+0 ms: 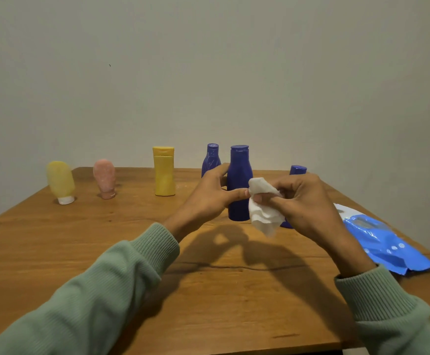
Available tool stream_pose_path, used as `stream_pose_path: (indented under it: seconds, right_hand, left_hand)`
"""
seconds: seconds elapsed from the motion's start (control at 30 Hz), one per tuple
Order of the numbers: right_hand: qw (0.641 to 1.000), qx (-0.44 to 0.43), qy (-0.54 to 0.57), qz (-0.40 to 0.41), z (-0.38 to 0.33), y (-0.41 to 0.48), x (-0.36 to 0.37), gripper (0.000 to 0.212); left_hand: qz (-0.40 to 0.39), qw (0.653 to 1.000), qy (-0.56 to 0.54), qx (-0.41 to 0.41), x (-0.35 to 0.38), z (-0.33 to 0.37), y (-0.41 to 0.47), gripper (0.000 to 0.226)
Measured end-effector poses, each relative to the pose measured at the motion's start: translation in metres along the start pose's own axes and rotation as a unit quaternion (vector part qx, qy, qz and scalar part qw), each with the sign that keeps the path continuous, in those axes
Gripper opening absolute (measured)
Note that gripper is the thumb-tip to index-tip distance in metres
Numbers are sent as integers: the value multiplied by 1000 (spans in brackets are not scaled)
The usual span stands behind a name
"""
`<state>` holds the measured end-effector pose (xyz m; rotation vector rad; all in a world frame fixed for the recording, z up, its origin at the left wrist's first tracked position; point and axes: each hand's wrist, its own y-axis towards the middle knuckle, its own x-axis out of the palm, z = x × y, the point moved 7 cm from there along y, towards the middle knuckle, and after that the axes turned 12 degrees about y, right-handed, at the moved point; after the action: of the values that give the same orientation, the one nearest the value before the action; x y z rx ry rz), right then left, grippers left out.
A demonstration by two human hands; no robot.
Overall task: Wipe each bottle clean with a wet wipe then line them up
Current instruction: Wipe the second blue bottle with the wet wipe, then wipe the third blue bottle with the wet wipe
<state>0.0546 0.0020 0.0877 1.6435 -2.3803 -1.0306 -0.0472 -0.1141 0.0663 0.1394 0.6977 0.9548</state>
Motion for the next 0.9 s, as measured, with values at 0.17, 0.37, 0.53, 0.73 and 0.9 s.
stream_pose_path:
  seconds: [0.17,0.37,0.53,0.73,0.9]
  right_hand:
    - [1000,14,-3,21,23,4,0,9]
    - [996,20,-46,78,47,7,-3,10]
    - [993,42,-47,101,62,4,-5,15]
    - [990,38,-63,123,64,-2,-8,13]
    - [988,43,-102,106,68,-3,-5,19]
  left_hand:
    - [14,1000,-16,-22,13,-14,12,44]
    - [46,998,-16,-40,18,-31,18,35]
    - [49,998,-2,-50,27,-42,25,34]
    - [32,996,-12,-78,45,-51,31,42]
    - [20,995,-19,-94,54,-59,32,50]
